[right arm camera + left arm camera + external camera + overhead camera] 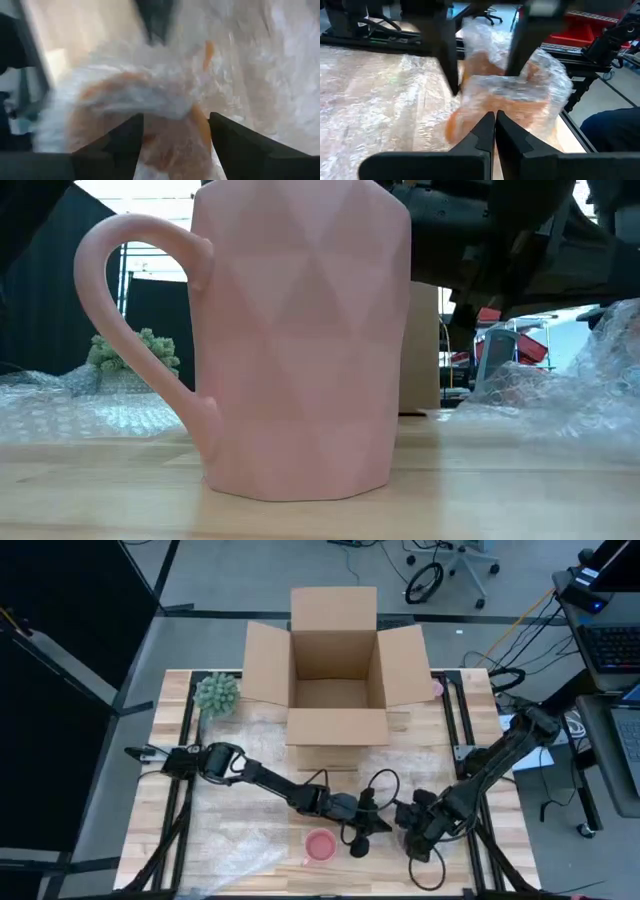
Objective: Wrap mug
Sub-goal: Wrap the yellow mug with bubble wrap
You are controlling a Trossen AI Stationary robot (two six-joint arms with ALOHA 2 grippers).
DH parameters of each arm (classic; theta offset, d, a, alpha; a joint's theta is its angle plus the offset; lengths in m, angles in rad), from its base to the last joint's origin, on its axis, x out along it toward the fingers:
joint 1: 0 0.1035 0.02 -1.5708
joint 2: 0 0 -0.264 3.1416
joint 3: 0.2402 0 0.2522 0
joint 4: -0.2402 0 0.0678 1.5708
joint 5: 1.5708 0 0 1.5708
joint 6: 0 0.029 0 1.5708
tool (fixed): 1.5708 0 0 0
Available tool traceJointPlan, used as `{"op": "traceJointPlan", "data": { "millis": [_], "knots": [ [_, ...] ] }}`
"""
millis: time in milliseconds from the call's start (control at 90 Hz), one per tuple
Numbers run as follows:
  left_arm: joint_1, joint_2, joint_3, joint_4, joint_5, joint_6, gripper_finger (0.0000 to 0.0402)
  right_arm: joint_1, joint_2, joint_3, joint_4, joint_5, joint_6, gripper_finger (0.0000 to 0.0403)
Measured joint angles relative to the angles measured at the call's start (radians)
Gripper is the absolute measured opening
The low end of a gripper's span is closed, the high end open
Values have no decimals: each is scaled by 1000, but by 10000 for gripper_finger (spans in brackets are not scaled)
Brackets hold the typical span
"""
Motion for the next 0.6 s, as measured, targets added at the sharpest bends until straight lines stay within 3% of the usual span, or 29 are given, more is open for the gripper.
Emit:
{"op": "traceJointPlan", "data": {
  "millis": [144, 344, 456, 600],
  "knots": [
    [0, 0, 0, 0, 0, 0, 0, -1, -21, 94, -155, 17, -41, 210],
    [0, 0, 0, 0, 0, 0, 0, -22, -79, 172, -412, 236, 6, 210],
    [0, 0, 0, 0, 0, 0, 0, -76, -133, 125, -467, 307, 28, 210],
    [0, 0, 0, 0, -1, 0, 0, -201, -202, -35, -426, 302, -36, 210]
  ]
}}
